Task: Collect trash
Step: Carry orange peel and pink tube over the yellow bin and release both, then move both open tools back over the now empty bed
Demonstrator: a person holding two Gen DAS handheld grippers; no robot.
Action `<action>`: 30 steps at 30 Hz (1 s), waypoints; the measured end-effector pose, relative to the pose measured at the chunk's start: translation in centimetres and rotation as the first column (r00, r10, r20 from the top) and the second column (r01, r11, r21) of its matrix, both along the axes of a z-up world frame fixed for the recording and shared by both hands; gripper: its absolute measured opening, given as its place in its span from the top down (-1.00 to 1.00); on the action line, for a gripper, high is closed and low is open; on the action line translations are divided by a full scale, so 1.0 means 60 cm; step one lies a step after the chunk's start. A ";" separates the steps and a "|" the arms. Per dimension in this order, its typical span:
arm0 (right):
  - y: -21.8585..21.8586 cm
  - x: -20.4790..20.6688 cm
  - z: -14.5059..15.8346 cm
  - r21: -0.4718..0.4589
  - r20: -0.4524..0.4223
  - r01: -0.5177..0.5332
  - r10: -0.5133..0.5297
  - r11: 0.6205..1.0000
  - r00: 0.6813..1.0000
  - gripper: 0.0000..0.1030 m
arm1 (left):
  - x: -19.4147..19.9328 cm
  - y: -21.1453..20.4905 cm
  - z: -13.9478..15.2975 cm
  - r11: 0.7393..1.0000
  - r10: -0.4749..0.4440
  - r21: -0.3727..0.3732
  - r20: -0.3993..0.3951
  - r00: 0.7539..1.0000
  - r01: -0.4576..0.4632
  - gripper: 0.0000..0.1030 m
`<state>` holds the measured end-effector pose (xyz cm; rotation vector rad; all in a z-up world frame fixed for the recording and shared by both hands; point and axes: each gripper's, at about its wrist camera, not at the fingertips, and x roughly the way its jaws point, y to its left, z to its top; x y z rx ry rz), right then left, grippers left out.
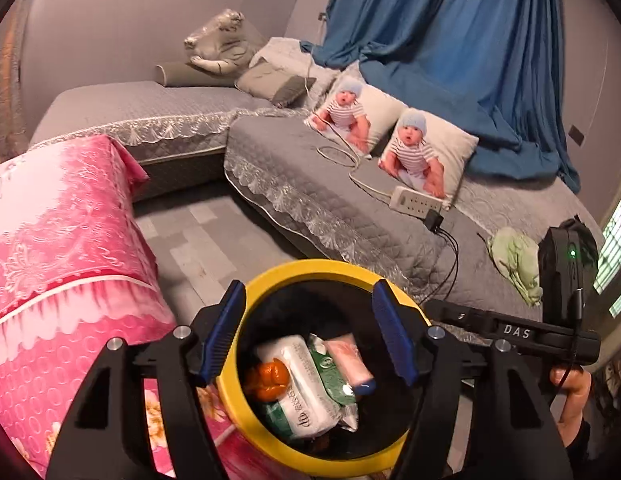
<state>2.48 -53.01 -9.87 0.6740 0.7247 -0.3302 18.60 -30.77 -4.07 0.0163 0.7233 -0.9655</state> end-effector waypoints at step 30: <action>0.514 0.041 0.120 -0.498 0.302 -0.273 0.460 0.823 0.835 -0.85 | -0.186 0.598 0.091 0.630 0.755 -0.179 0.368 0.542 -0.756 -0.84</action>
